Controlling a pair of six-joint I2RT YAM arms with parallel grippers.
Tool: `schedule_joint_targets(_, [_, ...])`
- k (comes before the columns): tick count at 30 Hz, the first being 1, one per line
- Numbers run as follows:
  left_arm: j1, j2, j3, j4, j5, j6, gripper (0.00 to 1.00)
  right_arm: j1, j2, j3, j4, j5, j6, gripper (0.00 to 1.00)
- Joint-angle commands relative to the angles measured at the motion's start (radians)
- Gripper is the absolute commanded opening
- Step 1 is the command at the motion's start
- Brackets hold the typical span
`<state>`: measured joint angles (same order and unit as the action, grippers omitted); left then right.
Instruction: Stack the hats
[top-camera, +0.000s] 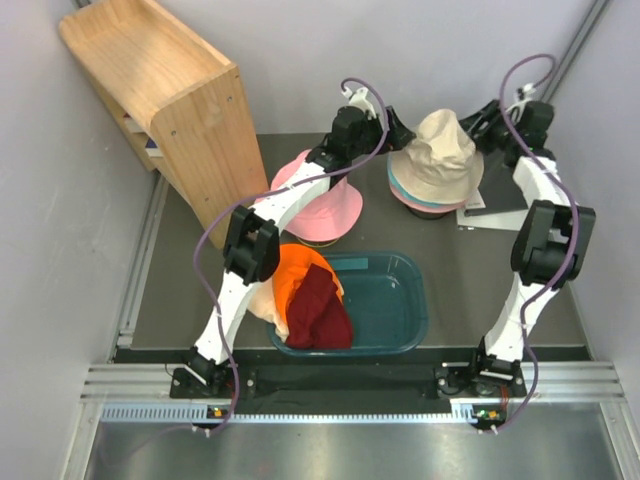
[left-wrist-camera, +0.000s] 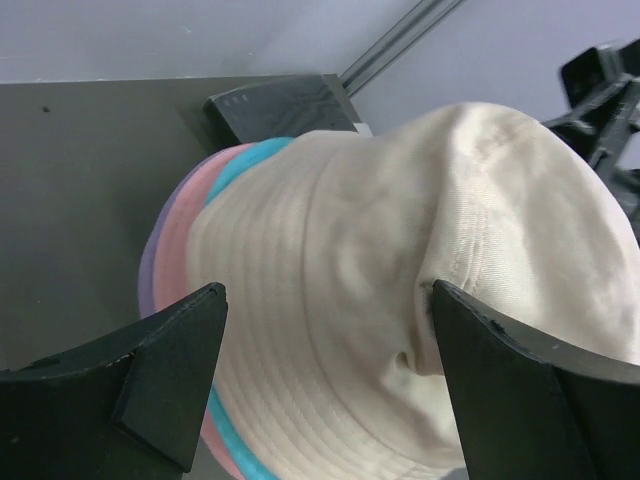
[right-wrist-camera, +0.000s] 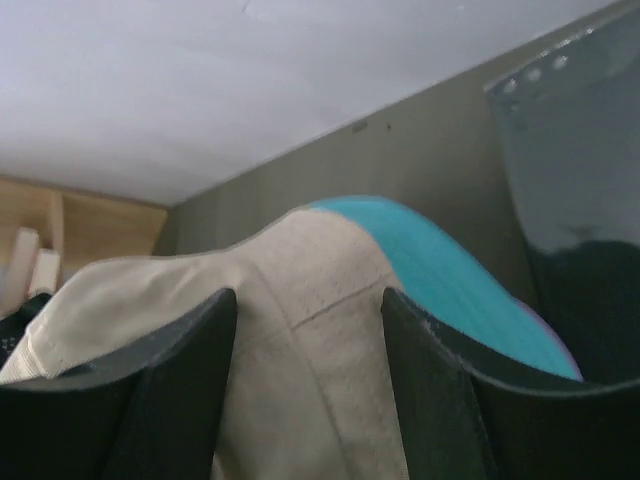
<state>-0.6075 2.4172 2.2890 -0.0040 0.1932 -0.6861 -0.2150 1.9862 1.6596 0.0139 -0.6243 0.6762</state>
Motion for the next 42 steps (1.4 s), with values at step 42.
schedule_joint_targets(42, [-0.196,-0.449,-0.234,-0.244,-0.083,0.39,0.95,-0.135,-0.61,-0.854,0.312,-0.244,0.29,0.61])
